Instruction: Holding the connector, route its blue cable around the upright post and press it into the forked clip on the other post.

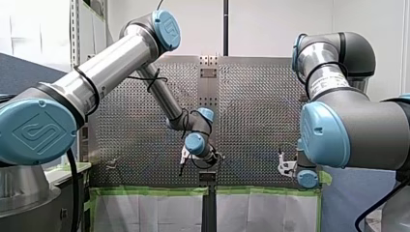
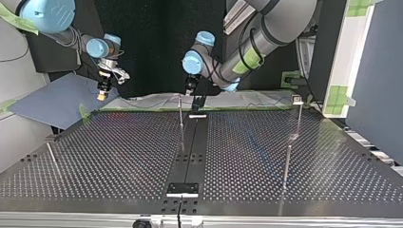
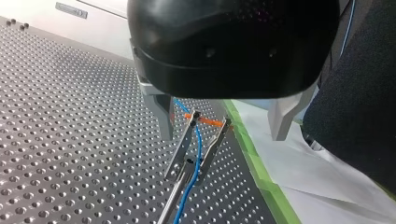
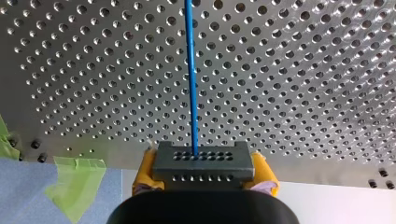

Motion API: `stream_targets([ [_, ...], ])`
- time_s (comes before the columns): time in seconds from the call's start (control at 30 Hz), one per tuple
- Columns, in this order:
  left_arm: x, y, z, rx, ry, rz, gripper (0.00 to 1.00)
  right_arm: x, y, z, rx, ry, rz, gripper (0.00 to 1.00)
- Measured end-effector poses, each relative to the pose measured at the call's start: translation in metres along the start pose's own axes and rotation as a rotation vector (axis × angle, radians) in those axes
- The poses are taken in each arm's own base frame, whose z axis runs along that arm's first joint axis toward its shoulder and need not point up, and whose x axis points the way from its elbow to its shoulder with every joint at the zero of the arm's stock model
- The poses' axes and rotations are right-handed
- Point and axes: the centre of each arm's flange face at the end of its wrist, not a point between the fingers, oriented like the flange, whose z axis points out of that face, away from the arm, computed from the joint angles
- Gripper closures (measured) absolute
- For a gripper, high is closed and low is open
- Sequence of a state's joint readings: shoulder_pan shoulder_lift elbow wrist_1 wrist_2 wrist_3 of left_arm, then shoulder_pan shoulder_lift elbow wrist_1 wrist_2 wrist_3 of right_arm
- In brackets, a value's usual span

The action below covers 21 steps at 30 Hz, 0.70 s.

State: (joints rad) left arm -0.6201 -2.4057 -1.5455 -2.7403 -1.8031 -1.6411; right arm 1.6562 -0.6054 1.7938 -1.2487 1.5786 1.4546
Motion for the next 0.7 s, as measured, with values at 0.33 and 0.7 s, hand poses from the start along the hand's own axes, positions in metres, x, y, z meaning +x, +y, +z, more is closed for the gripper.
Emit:
stream_targets([
  [0.33, -0.009, -0.007, -0.022, -0.007, -0.009, 0.042, 0.00, 0.000, 0.000, -0.001, 0.000, -0.002, 0.000, 1.00],
  [0.7, -0.031, -0.013, -0.058, 0.021, -0.101, -0.021, 0.00, 0.000, -0.001, 0.000, 0.008, 0.004, 0.005, 1.00],
])
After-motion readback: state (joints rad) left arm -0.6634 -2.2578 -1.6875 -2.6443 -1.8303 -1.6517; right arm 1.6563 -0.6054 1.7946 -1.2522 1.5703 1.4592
